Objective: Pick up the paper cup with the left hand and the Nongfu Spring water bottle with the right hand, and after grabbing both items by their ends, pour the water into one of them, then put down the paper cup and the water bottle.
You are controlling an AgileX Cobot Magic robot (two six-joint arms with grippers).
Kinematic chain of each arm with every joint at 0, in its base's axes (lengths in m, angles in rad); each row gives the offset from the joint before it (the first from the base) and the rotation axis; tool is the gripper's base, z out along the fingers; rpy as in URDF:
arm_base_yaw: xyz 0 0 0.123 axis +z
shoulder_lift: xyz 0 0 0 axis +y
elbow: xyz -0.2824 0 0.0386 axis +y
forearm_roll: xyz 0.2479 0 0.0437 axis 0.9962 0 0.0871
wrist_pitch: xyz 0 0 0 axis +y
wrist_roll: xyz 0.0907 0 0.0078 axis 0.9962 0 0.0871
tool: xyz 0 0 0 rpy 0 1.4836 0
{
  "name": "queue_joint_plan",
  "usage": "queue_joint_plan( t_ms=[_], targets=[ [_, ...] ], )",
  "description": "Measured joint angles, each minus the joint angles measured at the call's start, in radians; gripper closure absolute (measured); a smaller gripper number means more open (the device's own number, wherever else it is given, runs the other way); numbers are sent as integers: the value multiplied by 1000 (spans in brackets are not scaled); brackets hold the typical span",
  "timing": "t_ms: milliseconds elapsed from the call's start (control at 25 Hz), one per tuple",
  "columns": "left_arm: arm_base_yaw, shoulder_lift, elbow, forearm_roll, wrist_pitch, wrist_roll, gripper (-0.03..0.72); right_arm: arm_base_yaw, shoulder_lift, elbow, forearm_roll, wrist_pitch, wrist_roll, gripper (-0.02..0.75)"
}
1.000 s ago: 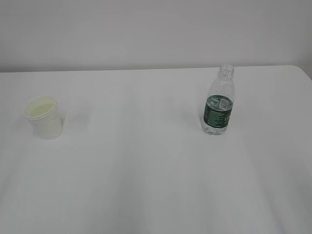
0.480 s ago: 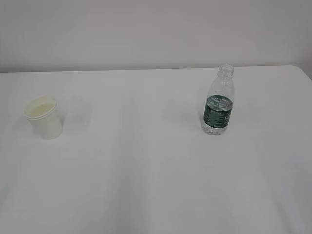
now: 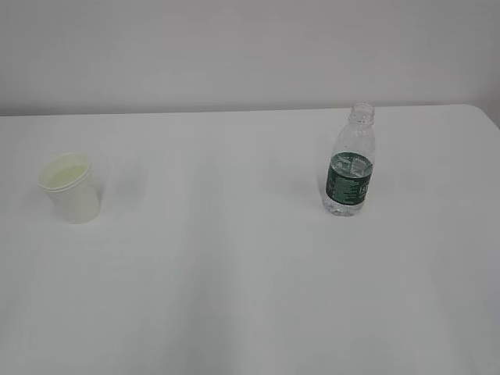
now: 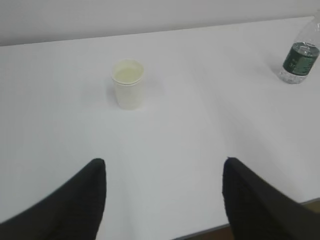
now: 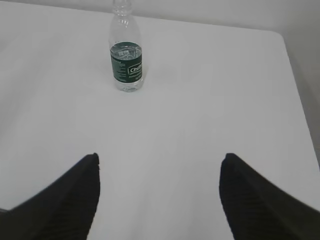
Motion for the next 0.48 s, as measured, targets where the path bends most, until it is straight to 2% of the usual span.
queue_joint_plan(
  t_ms=[480],
  targets=[
    [0,-22,0,14,85,0,176,0,-64,-17,0,141,8,172]
  ],
)
